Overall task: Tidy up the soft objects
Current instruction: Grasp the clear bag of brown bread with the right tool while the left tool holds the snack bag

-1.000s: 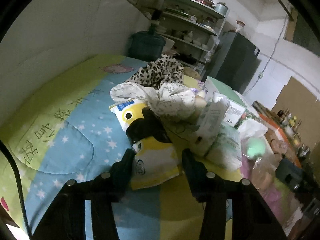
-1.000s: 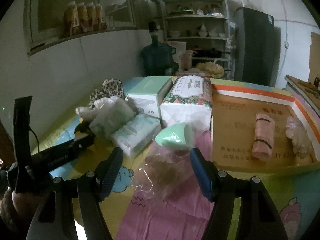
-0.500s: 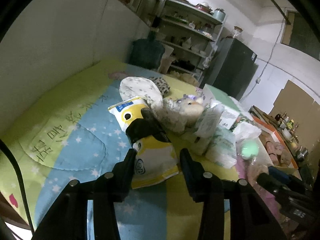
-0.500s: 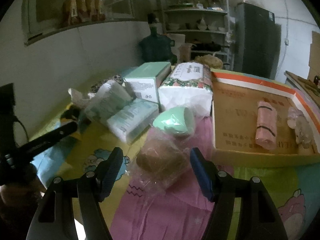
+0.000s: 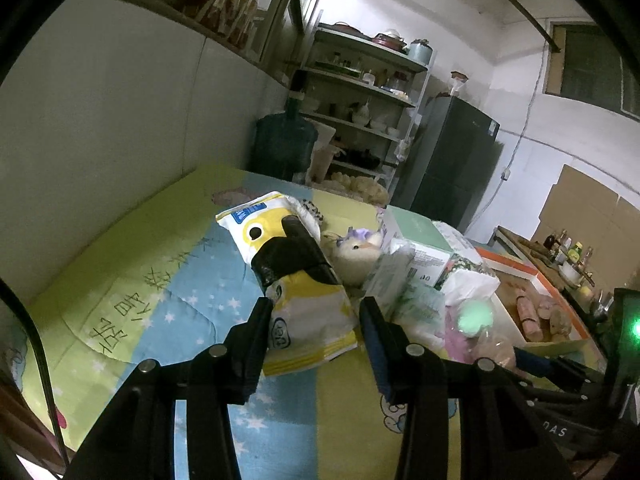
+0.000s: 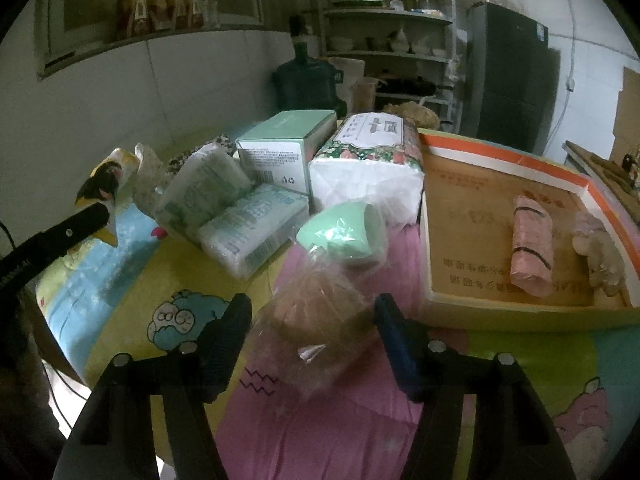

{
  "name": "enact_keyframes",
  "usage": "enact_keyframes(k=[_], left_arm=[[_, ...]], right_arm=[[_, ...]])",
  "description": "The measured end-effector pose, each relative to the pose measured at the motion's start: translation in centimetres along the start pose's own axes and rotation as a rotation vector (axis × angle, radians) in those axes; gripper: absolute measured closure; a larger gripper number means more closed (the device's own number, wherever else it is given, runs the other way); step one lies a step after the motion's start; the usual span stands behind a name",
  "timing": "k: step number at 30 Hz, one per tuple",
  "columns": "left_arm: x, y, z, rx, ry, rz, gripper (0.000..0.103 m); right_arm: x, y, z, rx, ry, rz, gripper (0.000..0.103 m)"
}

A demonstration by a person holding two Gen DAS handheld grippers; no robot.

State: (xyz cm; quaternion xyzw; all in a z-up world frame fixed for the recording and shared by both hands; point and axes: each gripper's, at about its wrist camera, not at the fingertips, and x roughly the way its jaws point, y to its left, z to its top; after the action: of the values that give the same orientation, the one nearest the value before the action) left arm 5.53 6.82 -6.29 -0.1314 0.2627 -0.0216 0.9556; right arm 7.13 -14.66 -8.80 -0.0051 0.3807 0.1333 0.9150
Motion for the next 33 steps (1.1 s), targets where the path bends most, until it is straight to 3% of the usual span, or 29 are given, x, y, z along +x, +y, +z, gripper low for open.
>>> enact_keyframes(k=[16, 33], left_arm=[[-1.4, -1.6, 1.0, 0.040, -0.047, 0.004, 0.058], [-1.0, -5.5, 1.7, 0.111, -0.061, -0.028, 0.058]], right_arm=[[-2.5, 0.5, 1.4, 0.000, -0.101, 0.090, 0.044], [-5.9, -1.8, 3.0, 0.018, -0.214, 0.079, 0.044]])
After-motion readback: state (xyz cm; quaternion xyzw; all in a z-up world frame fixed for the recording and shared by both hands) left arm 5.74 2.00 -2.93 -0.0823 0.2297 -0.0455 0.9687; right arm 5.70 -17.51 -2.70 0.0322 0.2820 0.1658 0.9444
